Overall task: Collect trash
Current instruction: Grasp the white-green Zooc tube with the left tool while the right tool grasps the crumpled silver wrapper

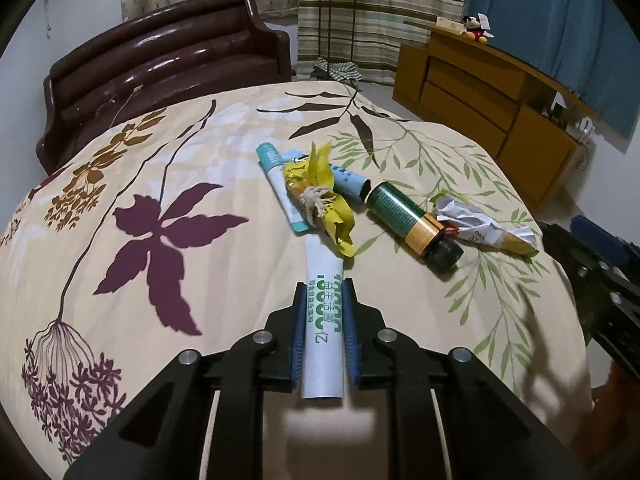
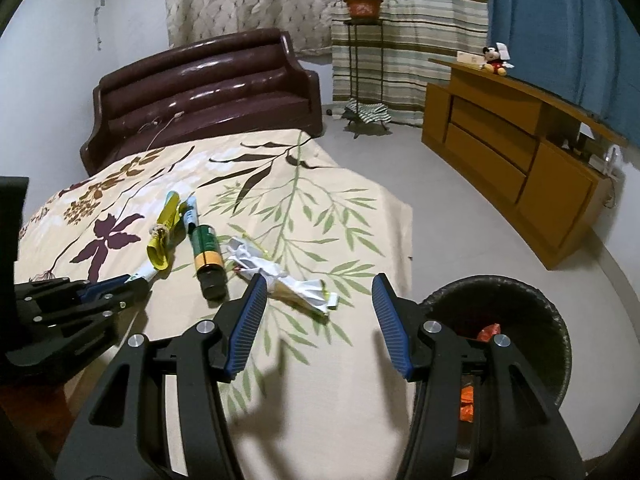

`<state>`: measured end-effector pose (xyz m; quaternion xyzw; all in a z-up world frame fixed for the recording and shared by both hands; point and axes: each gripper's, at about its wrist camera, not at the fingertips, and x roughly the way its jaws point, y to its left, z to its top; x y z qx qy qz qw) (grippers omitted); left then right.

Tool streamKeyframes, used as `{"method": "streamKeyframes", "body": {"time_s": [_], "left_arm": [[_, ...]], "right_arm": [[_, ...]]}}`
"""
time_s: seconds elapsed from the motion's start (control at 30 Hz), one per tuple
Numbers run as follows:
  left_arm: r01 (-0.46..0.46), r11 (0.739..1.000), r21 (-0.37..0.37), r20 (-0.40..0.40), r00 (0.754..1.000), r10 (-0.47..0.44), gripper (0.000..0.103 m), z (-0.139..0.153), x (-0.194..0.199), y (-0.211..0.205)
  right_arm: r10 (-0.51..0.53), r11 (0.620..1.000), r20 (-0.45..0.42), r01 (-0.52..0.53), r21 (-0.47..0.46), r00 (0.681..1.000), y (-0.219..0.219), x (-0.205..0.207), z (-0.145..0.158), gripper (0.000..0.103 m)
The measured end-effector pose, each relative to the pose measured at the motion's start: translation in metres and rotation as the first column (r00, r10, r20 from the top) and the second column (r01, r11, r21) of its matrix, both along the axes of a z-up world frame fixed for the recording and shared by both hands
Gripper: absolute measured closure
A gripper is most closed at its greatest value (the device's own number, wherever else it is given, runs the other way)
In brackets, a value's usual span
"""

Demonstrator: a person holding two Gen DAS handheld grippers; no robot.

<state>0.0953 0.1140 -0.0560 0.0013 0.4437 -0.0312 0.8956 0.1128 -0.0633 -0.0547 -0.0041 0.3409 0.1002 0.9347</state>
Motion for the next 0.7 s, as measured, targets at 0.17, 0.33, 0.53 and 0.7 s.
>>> {"method": "streamKeyframes", "body": {"time_s": [0.17,0.33,0.53,0.7], "left_arm": [[-0.007,1.0,-0.022,-0.014,1.0,0.007,0.085,0.0,-0.003,0.011],[-0.014,1.0,-0.02,-0.01,1.0,0.014,0.085,0.002,-0.006,0.019],[-0.054,0.998,-0.019,-0.01,0.998,0.054,0.085,0.002,-0.008,0.04],[-0.09,0.996,-0.015,-0.004,0.996,0.09,0.085,0.004,-0.011,0.057]], "right_arm": [[0.025,1.0,-0.018,-0.026,-0.01,1.0,0.011,0.007,-0.002,0.05],[0.045,0.999,-0.04,-0.046,-0.019,0.998,0.02,0.014,-0.006,0.05],[0.067,0.997,-0.065,-0.069,-0.028,0.996,0.031,0.022,-0.011,0.05],[0.084,0.995,-0.084,-0.088,-0.043,0.993,0.039,0.029,-0.014,0.05]]}}
